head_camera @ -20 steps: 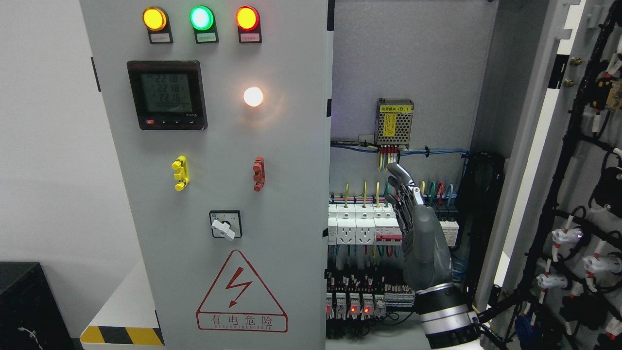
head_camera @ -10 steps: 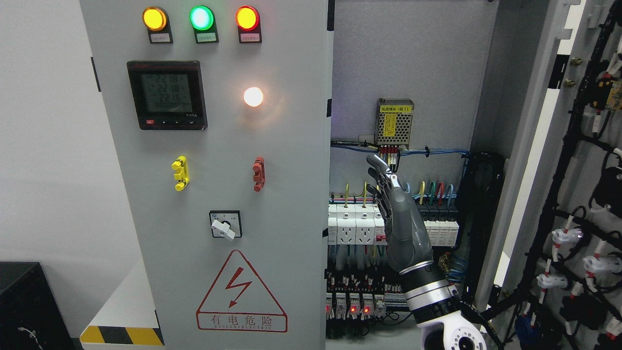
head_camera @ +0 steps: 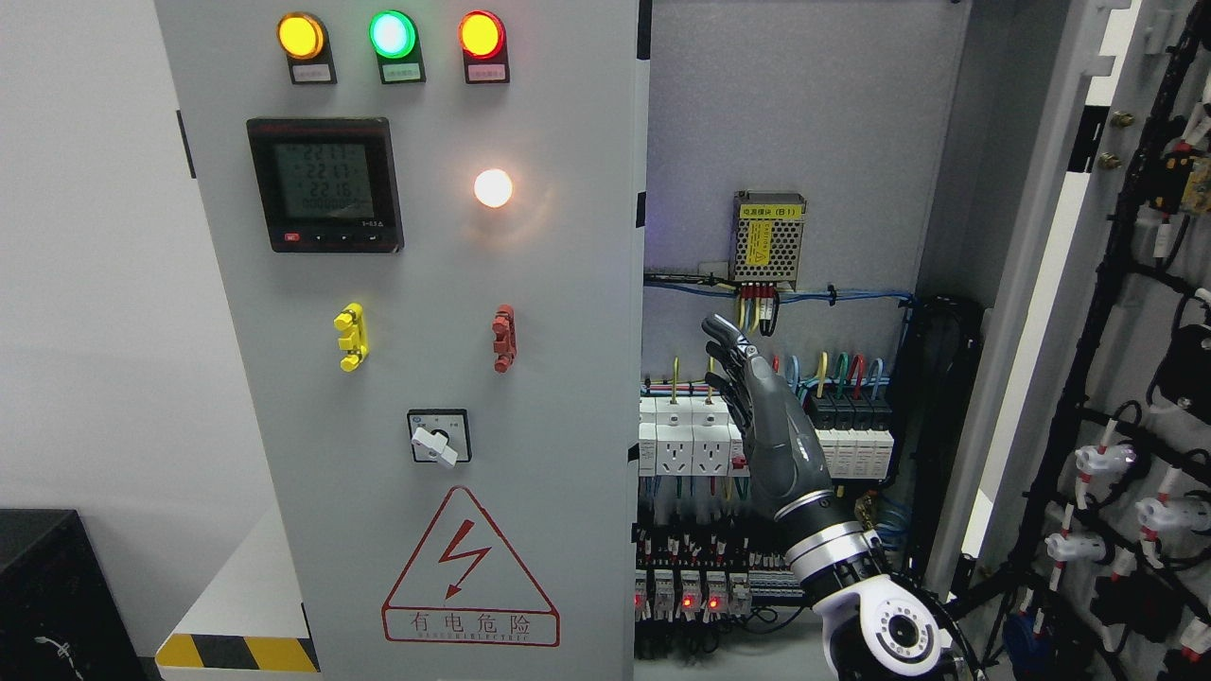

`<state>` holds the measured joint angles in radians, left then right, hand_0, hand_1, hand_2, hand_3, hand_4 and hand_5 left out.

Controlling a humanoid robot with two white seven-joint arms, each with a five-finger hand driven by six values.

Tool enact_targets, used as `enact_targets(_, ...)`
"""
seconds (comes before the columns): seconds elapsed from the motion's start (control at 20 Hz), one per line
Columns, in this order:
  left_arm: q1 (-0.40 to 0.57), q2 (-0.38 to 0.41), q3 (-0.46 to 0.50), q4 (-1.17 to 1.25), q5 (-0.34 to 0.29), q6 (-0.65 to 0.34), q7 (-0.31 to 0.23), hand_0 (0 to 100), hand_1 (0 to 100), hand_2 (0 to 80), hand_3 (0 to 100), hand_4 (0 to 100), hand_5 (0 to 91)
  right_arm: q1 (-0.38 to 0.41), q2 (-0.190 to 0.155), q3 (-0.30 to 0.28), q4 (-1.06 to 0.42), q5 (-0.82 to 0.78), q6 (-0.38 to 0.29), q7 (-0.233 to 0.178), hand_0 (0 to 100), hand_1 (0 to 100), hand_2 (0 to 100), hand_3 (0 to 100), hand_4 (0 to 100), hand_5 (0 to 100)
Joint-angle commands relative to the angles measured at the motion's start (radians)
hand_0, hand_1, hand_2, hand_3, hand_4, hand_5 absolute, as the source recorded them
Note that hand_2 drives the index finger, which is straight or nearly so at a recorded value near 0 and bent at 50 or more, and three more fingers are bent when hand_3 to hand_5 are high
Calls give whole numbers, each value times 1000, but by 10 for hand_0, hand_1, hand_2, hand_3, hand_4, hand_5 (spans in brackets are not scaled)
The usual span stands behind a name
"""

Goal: Open door with both hands
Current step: 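Raise the right hand to the inner edge of the indicator-light door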

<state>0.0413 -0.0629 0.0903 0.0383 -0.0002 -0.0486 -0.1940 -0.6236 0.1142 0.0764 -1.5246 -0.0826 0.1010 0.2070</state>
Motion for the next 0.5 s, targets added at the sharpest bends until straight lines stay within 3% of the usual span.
enact_targets(0.0,-1,-37,-9,0,-21,-1,1,0,0,0,0,0,0,-22,2,-29,72,-2,35,41,0,0,0,0,0,0)
enact_targets(0.15,-1,-37,-7,0,-21,-1,1,0,0,0,0,0,0,-34,5,-30,69,-2,52,112,0,0,0,0,0,0)
enact_targets(0.45,-1,-37,-7,0,-21,-1,1,0,0,0,0,0,0,-57,5,-33,58,-3,89,123,0,0,0,0,0,0)
